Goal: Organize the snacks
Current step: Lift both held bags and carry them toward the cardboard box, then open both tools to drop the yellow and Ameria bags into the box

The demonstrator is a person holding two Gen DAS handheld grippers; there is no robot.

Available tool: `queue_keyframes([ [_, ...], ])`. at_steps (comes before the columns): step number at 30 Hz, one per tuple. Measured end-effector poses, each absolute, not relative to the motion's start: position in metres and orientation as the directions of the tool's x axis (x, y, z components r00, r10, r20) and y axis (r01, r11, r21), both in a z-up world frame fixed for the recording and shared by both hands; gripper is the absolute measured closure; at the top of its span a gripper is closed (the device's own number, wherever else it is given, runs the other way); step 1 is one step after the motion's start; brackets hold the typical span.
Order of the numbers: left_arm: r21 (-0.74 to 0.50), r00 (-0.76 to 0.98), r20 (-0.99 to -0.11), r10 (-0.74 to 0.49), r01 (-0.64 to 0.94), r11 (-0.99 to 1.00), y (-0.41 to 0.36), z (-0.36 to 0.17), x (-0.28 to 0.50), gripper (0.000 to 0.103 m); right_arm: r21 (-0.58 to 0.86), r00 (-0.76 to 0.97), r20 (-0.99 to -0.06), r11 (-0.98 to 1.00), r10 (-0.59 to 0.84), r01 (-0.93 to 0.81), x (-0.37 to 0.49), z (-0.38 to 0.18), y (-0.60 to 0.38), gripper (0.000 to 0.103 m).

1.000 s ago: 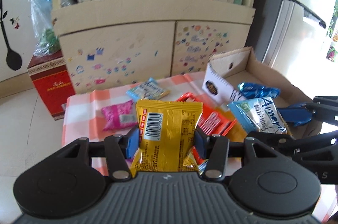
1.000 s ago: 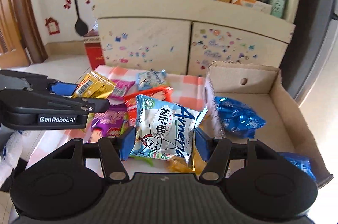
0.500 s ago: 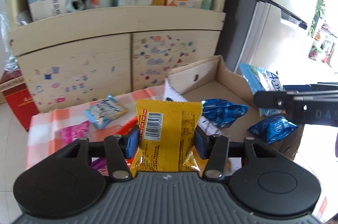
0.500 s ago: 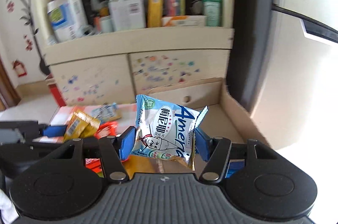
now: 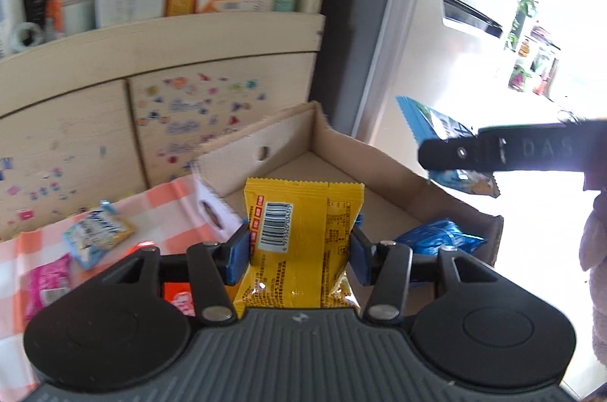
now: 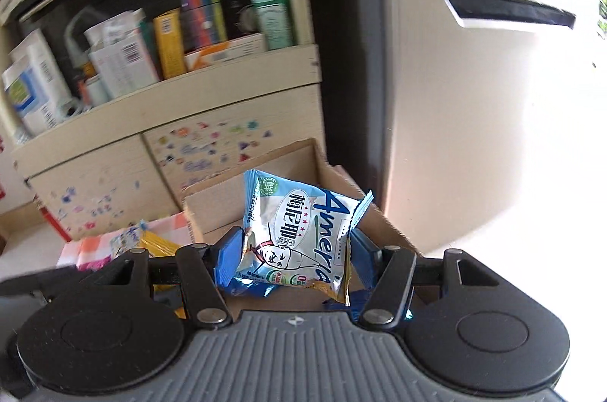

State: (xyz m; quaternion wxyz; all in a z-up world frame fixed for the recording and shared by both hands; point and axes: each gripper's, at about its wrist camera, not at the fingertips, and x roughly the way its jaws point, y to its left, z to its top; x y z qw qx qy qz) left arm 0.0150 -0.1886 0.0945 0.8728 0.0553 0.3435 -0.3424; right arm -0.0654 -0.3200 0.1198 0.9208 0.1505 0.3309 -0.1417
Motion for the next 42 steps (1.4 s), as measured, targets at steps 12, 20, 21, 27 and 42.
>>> queue_keyframes([
  [12,-0.186,0.45,-0.639,-0.624,0.697,0.693,-0.236,0.074,0.016,0.035,0.239,0.698,-0.69,0.85,-0.191,0.469,-0.063,0.109,-0.345,0.032],
  [20,-0.17,0.472,-0.626,-0.62,0.694,0.699,-0.234,0.08,0.008,0.011,0.254,0.701,-0.685,0.837,-0.197,0.484,-0.066,0.112,-0.347,0.02],
  [21,-0.173,0.471,-0.631,-0.616,0.69,0.703,-0.233,0.081,0.008,0.011,0.255,0.702,-0.685,0.838,-0.195,0.482,-0.066,0.112,-0.347,0.019],
  [27,-0.17,0.475,-0.648,-0.595,0.671,0.721,-0.219,0.089,0.007,0.011,0.26,0.703,-0.686,0.839,-0.188,0.478,-0.065,0.112,-0.347,0.018],
  [42,-0.11,0.552,-0.669,-0.498,0.589,0.8,-0.143,0.11,0.015,0.011,0.221,0.718,-0.686,0.907,-0.116,0.358,-0.054,0.109,-0.315,0.016],
])
